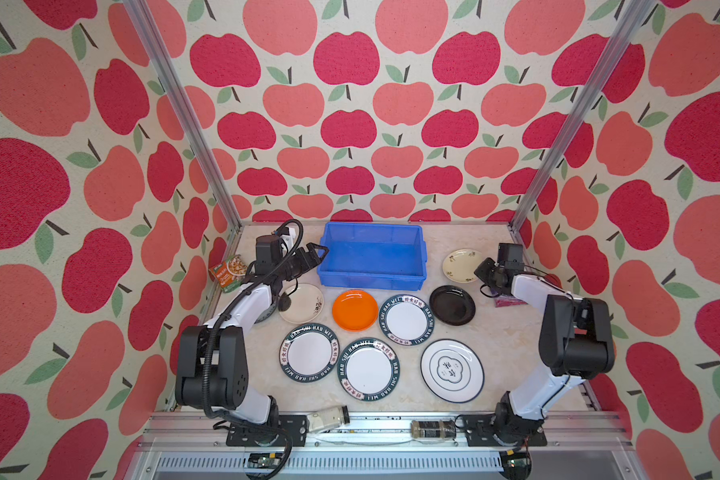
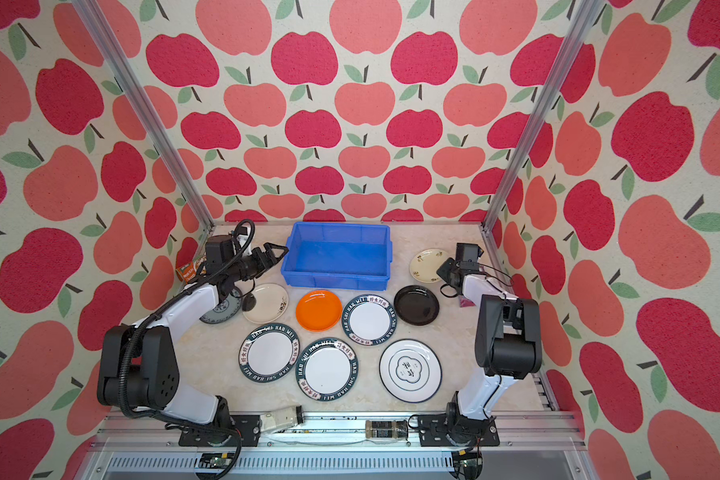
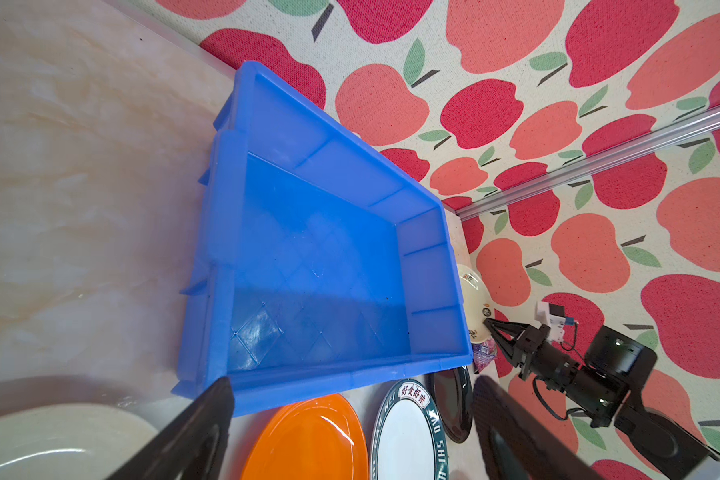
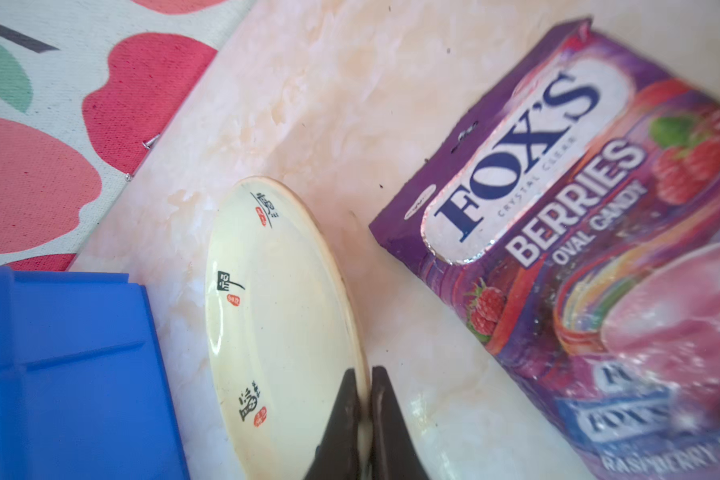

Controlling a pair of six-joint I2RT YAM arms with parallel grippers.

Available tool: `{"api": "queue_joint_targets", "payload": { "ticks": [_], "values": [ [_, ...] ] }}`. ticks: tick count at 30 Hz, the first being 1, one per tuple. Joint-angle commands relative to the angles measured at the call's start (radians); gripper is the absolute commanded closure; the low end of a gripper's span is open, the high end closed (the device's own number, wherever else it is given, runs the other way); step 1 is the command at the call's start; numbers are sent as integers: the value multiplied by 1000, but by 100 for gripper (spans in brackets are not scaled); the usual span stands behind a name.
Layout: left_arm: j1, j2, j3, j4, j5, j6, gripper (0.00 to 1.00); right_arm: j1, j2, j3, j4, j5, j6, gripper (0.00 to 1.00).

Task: Place the plates into the plastic bin on the countertop
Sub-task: 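Lift the cream plate with the right gripper and carry it over the blue bin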

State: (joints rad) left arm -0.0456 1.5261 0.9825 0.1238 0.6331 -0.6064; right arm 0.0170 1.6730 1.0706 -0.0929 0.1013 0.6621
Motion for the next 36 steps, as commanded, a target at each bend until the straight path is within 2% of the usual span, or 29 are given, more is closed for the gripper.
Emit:
{"api": "queue_joint_targets", "payload": {
  "ticks": [1,3,6,11,15,22,25,36],
  "values": [
    [4,2,14,-31,-28,38,8,70,-137,107,-96,247,-158,100],
    [4,6,18,-36,-34,43,8,119,-184,148,-106,328,-220,100],
    [4,15,15,-18,-33,39,8,198,-216,235,-122,391,-307,100],
    [3,28,13,28,-23,16,9,333,-167,411,-167,385,-381,100],
    [-6,20,12,46,-18,23,9,402,-77,567,-223,284,-368,100],
    [-8,21,17,16,-26,38,8,414,160,794,-296,-130,-147,100],
    [-9,19,17,2,-30,49,8,424,272,894,-349,-240,-90,100],
    [-10,17,16,-17,-51,68,8,484,547,1089,-470,-372,-48,100]
  ]
}}
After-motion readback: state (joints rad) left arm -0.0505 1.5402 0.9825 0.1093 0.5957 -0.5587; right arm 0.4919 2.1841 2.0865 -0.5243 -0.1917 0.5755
